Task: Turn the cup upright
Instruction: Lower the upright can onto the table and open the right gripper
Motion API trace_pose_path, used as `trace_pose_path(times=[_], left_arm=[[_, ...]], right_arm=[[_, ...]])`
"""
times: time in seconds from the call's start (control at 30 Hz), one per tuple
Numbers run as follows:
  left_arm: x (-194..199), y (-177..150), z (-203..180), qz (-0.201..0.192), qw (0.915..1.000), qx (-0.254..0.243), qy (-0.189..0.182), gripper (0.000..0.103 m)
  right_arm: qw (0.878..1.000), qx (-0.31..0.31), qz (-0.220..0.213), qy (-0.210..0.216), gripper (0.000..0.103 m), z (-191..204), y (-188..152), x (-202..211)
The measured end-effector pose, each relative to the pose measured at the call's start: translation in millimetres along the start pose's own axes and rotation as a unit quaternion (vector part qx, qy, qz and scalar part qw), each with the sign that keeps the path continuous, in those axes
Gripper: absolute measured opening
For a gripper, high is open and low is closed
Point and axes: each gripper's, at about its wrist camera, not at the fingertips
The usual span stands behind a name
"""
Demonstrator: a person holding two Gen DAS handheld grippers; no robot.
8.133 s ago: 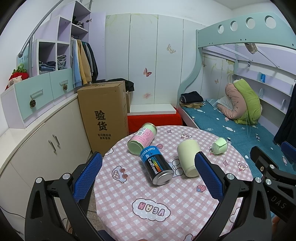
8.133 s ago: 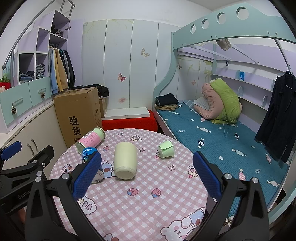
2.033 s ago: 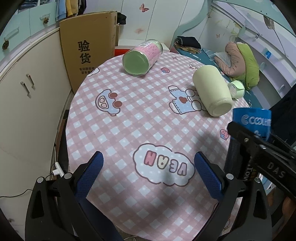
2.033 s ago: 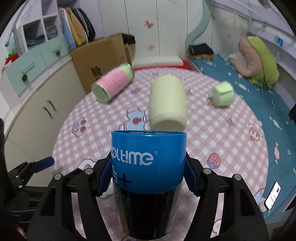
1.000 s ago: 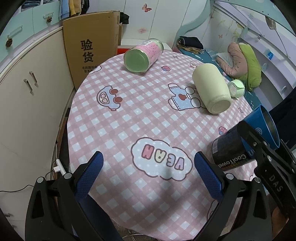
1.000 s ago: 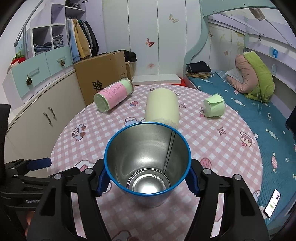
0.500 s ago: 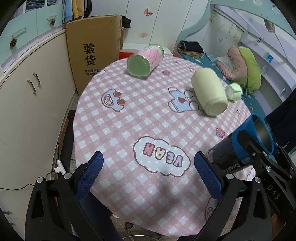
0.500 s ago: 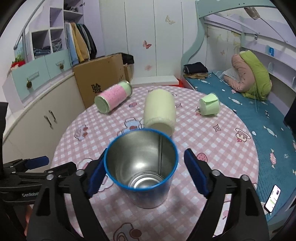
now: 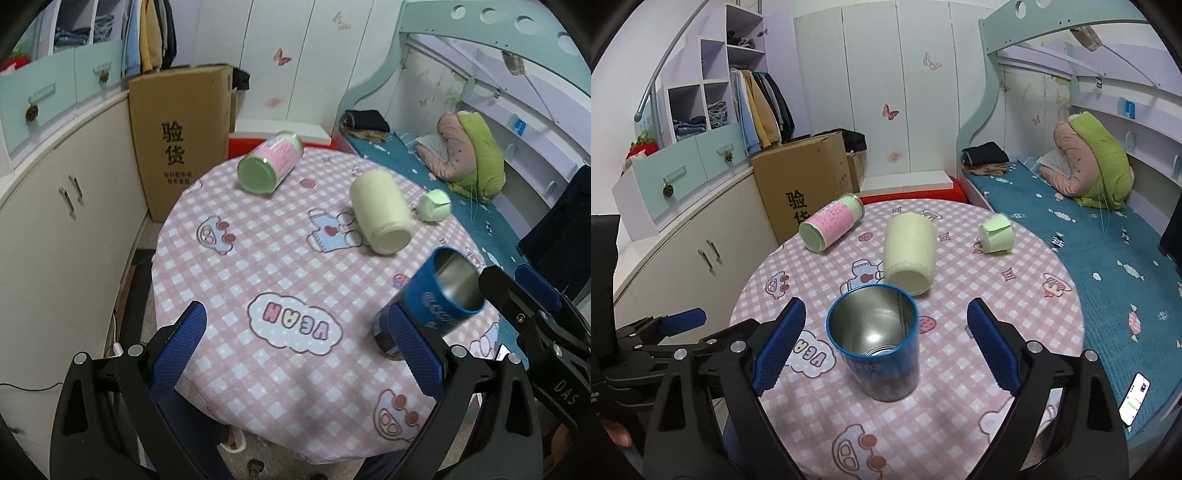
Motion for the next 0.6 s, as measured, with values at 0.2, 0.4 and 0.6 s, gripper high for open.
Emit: trace_pose_path(times=[0.2, 0.4, 0.6], left_arm=[[23, -1, -22, -0.034, 0.9992, -0.018, 0.011, 0.095], [44, -1, -43, -0.067, 0.9973, -0.023, 0.019, 0.095], [60, -2, -64, -0.095, 0.9945, -0.034, 0.028, 0.095]], right_arm=[[1.000, 0.009, -0.015, -0.012, 0.092, -12, 4, 27], [0.999, 0.021, -0.030, -0.028, 0.095, -26, 8, 52], [0.998, 0.021, -0.046, -0.022, 0.095, -42, 9, 74]])
Point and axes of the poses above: each gripper's, at about its wrist camera, not at the fingertips, and x roughly against the way its jaws point, z to its left, y to its top, and after that the axes turned 3 degrees about z, right-handed
